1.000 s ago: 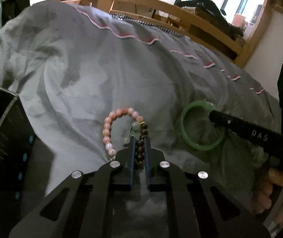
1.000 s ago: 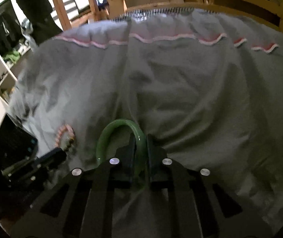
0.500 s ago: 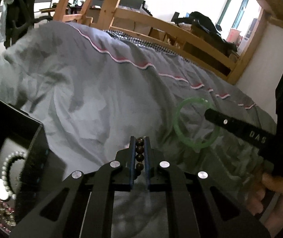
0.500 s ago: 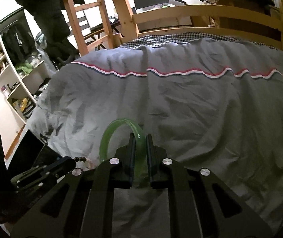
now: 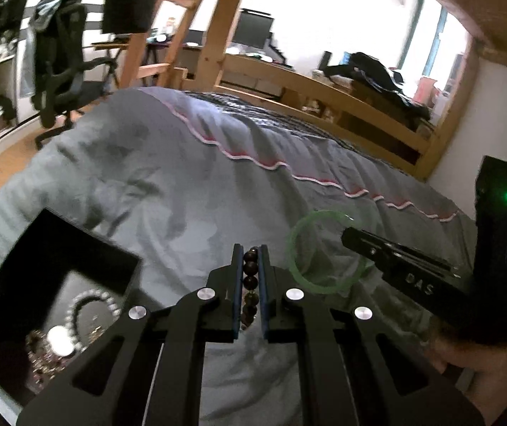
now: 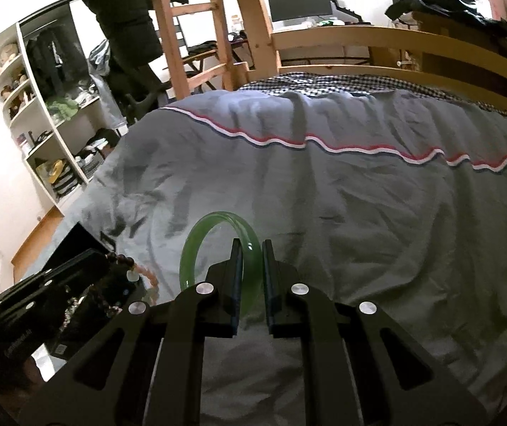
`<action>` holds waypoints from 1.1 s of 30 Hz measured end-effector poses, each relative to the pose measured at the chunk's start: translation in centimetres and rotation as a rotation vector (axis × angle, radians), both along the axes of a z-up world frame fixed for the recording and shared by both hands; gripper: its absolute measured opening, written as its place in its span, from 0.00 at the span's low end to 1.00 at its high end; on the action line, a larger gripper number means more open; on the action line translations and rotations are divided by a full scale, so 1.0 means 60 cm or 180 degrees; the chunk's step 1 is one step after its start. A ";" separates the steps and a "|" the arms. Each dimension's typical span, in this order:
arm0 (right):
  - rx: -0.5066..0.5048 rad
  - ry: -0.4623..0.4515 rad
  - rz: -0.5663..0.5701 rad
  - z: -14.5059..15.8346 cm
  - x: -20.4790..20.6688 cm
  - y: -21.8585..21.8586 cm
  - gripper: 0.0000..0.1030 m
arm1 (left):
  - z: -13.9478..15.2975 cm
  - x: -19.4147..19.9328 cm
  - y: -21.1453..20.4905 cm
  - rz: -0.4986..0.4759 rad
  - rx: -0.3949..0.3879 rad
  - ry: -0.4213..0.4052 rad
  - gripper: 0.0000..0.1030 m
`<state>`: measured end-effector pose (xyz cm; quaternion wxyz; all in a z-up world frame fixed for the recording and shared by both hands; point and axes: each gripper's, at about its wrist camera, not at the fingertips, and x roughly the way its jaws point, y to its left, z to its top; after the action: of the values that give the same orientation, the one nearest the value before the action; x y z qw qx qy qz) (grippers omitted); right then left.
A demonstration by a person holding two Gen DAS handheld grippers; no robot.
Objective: Organize jewelry
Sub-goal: 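Carry the bracelet and jade bangle into the black box and release them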
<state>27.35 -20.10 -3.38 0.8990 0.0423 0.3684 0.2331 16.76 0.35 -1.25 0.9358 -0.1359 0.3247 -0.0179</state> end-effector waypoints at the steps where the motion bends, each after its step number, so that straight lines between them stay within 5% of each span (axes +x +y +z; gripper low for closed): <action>1: -0.0016 -0.0018 0.0023 0.005 -0.005 0.007 0.11 | 0.003 -0.007 0.011 0.0073 -0.0013 0.0016 0.07; 18: -0.0108 -0.0094 0.0468 0.050 -0.087 0.157 0.11 | 0.063 -0.104 0.122 0.0671 0.0165 -0.0064 0.07; 33: -0.0217 0.0088 0.0732 0.008 -0.100 0.284 0.11 | 0.035 -0.141 0.212 0.1278 -0.0114 0.0089 0.07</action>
<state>21.37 -3.07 -2.89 0.8621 -0.0276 0.3909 0.3213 8.30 13.04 0.86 0.9135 -0.2148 0.3036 0.1651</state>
